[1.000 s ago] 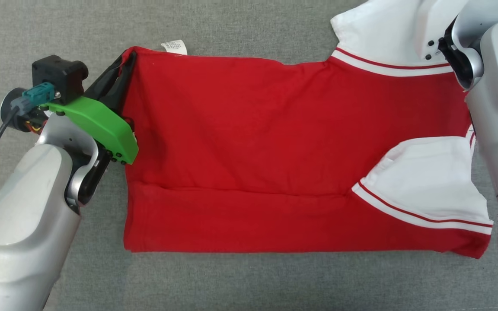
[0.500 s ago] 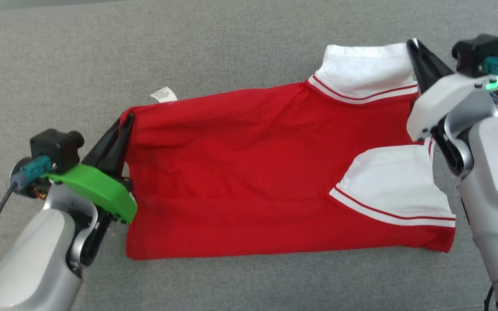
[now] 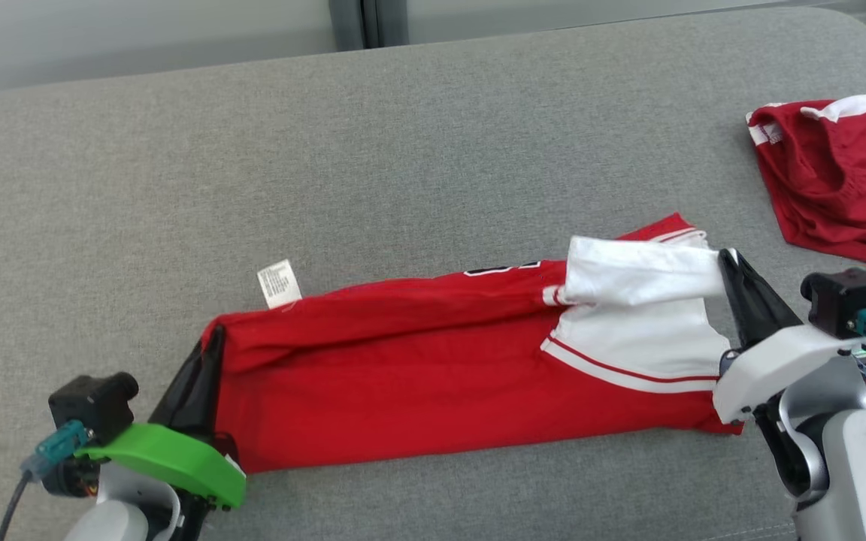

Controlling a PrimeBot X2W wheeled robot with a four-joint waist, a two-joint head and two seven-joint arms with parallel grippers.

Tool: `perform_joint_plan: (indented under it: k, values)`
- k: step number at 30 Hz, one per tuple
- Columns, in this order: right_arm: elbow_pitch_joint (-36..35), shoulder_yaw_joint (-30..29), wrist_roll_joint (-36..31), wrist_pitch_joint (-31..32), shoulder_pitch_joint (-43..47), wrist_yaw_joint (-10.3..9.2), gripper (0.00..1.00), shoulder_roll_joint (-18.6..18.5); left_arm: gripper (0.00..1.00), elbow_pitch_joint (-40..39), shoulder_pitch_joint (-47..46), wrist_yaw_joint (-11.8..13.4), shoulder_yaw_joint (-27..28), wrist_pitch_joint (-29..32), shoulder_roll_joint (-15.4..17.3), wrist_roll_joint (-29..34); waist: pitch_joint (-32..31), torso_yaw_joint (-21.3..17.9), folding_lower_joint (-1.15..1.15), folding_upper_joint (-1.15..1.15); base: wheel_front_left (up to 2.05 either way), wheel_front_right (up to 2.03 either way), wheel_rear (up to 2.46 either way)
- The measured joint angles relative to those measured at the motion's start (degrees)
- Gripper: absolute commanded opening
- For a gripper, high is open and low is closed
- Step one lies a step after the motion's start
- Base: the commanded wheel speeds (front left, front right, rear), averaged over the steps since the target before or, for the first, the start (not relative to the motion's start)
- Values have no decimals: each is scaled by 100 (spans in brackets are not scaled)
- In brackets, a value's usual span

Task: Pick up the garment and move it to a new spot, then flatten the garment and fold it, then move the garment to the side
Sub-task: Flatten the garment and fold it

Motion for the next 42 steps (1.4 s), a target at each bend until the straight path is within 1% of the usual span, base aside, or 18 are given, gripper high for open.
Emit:
perform_joint_plan:
  k: [3, 5, 6, 7, 8, 10, 12, 16, 21, 24, 29, 32, 37, 42]
  values:
    - [-12, -157, -114, -59, 186, 0, 0, 85, 7, 97, 209, 20, -5, -138, -120, -79, -40, -33, 0, 0, 0, 0, 0]
    - [37, -255, -185, -134, 270, 0, 2, 135, 30, 178, 341, 25, -2, -225, -220, -159, -68, -39, 0, 0, 0, 0, 0]
    - [63, -292, -205, -158, 305, 0, 44, 155, 81, 211, 397, 27, -2, -252, -249, -168, -80, -37, 0, 0, 0, 0, 0]
    - [98, -328, -205, -202, 356, 0, 93, 169, 100, 242, 454, 41, -2, -309, -267, -160, -94, -32, 0, 0, 0, 0, 0]
    - [133, -371, -202, -240, 411, 0, 100, 190, 100, 277, 494, 68, -2, -343, -289, -159, -111, -22, 0, 0, 0, 0, 0]
    - [160, -453, -191, -313, 508, 0, 100, 209, 100, 319, 589, 88, 11, -413, -342, -145, -144, 2, 0, 0, 0, 0, 0]
    - [167, -557, -191, -375, 616, 0, 100, 210, 100, 342, 714, 159, 53, -482, -392, -104, -185, 29, 0, 0, 0, 0, 0]
    - [183, -693, -77, -456, 768, 0, 100, 220, 100, 265, 857, 280, 265, -582, -490, 14, -268, 78, 0, 0, 0, 0, 0]
    - [259, -775, -51, -472, 816, 0, 100, 223, 100, 57, 977, 393, 511, -608, -658, 315, -387, 156, 0, 0, 0, 0, 0]
    - [355, -712, -145, -346, 793, 0, 100, 226, 100, -53, 1009, 430, 666, -609, -782, 534, -428, 215, 0, 0, 0, 0, 0]
    - [732, -627, -444, -56, 570, 0, 100, 208, 100, -78, 1033, 432, 768, -611, -943, 726, -441, 307, 0, 0, 0, 0, 0]
    - [1063, -555, -555, 104, 393, 0, 100, 59, 100, -26, 1033, 430, 802, -615, -1006, 838, -419, 379, 0, 0, 0, 0, 0]
    - [1692, -546, -647, 270, 212, 0, 100, -118, 100, 64, 1032, 370, 829, -615, -1128, 914, -374, 519, 0, 0, 0, 0, 0]
    - [2172, -430, -593, 282, 138, -2, 100, -144, 100, 140, 1032, 322, 849, -615, -1230, 999, -344, 673, 0, 0, 0, 0, 0]
